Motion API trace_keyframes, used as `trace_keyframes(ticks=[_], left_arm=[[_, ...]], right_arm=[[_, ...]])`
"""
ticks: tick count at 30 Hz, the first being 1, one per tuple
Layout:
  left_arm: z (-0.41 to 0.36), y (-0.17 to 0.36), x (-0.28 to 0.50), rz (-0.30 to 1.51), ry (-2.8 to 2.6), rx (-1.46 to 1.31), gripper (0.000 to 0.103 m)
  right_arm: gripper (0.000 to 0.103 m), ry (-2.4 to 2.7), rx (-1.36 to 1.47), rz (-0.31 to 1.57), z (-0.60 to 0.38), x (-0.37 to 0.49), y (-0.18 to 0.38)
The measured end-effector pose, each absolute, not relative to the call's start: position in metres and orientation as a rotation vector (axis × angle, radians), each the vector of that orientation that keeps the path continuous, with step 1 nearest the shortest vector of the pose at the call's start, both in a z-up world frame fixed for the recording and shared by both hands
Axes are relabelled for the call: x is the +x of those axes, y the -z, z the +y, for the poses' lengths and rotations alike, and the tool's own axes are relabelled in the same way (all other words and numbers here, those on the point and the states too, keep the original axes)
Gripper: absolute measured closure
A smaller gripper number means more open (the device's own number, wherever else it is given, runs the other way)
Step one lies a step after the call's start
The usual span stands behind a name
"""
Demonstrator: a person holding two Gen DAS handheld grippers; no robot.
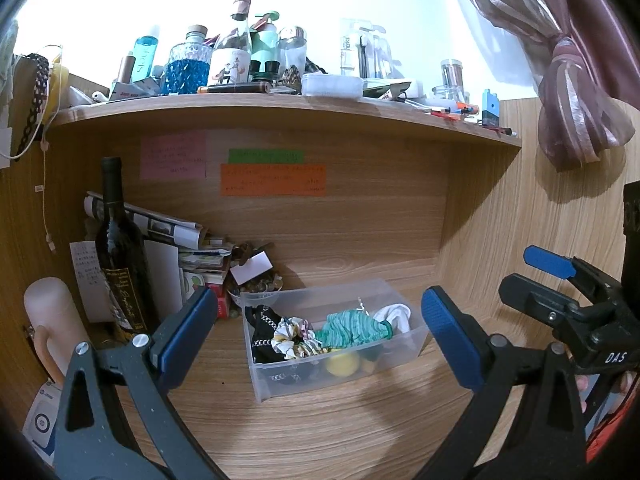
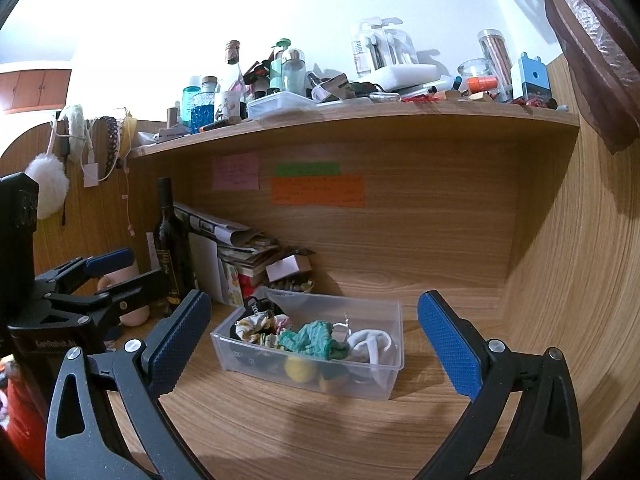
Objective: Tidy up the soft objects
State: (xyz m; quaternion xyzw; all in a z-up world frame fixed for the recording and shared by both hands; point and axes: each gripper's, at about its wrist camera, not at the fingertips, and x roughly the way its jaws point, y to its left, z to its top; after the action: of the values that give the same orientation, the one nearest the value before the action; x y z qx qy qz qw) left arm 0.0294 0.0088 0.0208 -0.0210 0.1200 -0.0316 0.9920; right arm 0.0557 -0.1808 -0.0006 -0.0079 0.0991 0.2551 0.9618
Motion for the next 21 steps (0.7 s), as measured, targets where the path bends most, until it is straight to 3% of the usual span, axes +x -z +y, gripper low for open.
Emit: trace_keyframes(ticks=[21], left_arm=[[0.0034, -0.0205, 0.0298, 0.234, 0.060, -0.045, 0.000]], right_arm=[[0.000, -0.516, -0.011, 0.197, -0.1809, 0.0552, -0.0005]])
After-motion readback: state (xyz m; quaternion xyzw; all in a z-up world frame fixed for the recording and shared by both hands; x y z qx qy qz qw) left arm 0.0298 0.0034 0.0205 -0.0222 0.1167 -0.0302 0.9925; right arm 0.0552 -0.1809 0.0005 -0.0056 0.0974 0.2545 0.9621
